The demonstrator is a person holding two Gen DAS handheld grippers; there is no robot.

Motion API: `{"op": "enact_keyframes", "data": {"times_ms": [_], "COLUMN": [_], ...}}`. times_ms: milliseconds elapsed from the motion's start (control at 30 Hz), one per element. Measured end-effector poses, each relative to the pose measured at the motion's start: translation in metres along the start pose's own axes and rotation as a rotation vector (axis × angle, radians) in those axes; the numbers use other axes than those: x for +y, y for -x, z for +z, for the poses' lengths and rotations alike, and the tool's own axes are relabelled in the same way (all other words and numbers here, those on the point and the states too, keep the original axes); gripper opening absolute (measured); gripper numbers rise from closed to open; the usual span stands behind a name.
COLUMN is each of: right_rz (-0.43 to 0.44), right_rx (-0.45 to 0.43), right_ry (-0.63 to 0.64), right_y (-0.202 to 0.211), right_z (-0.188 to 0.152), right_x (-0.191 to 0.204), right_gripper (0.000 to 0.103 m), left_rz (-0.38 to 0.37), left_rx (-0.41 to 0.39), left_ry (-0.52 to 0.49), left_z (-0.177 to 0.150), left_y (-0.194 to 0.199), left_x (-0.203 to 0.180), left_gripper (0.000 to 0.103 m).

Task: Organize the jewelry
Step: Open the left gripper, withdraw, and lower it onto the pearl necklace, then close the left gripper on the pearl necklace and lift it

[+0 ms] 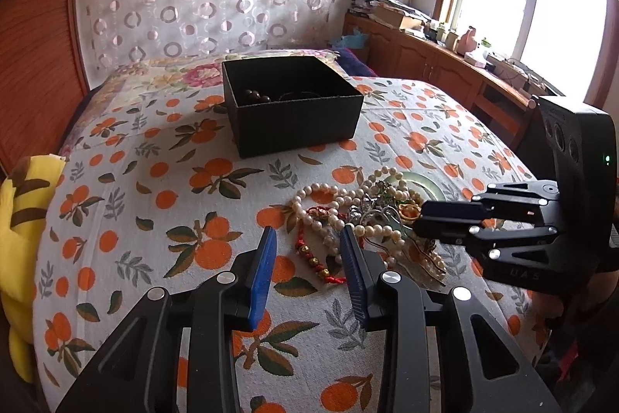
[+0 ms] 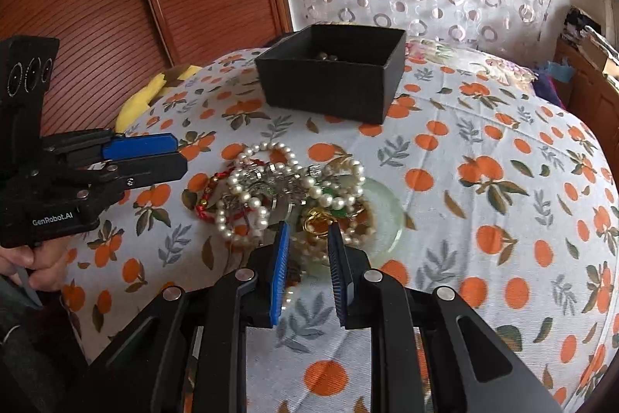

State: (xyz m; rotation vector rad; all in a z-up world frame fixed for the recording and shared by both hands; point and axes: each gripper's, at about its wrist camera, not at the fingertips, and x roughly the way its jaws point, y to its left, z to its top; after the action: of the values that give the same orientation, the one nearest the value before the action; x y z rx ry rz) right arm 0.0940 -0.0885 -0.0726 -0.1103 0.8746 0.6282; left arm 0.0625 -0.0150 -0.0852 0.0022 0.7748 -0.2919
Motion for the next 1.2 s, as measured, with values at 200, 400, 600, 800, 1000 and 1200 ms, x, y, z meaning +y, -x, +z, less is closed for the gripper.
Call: {"op": "enact_keyframes", "data": {"times_ms": [200, 400, 600, 800, 1000, 1200], "right_rz": [-0.01, -0.019, -0.052, -0.076, -0.109, -0.143], "right_rx": [0.002, -0.017, -0.039, -0.084, -0.164, -0.202], "right_ry": [0.012, 0.038, 0.019, 0.003, 0.018, 0.042], "right_y": [0.0, 0.008, 0.019, 0.035, 0.062, 0.076], "right_z": [-0.001, -0.006, -0.004, -0.001, 0.013, 0.03], "right_x": [0.003, 0.004, -0.012, -0.023, -0.028, -0.031], "right_gripper": [0.024, 0.015, 0.005, 0.005, 0.005, 0.005], "left_rz": [-0.001, -0.004, -0.008, -0.01, -0.021, -0.038], "left_rx": [0.004, -0.004, 0.0, -0.001, 0.001, 0.024], "left_ry": [0.001, 0.01, 0.008, 0.007, 0.004, 0.01], "left_z": [-0.002, -0.004, -0.004, -0.004, 0.002, 0.02], "left_y": [-0.001, 0.0, -0.001, -0.001, -0.006, -0.023], "left_x": [0.0, 0.002, 0.001, 0.0, -0.001, 0.009], "left_gripper": [0.032, 0.032, 0.032, 0.032, 0.032, 0.032]}}
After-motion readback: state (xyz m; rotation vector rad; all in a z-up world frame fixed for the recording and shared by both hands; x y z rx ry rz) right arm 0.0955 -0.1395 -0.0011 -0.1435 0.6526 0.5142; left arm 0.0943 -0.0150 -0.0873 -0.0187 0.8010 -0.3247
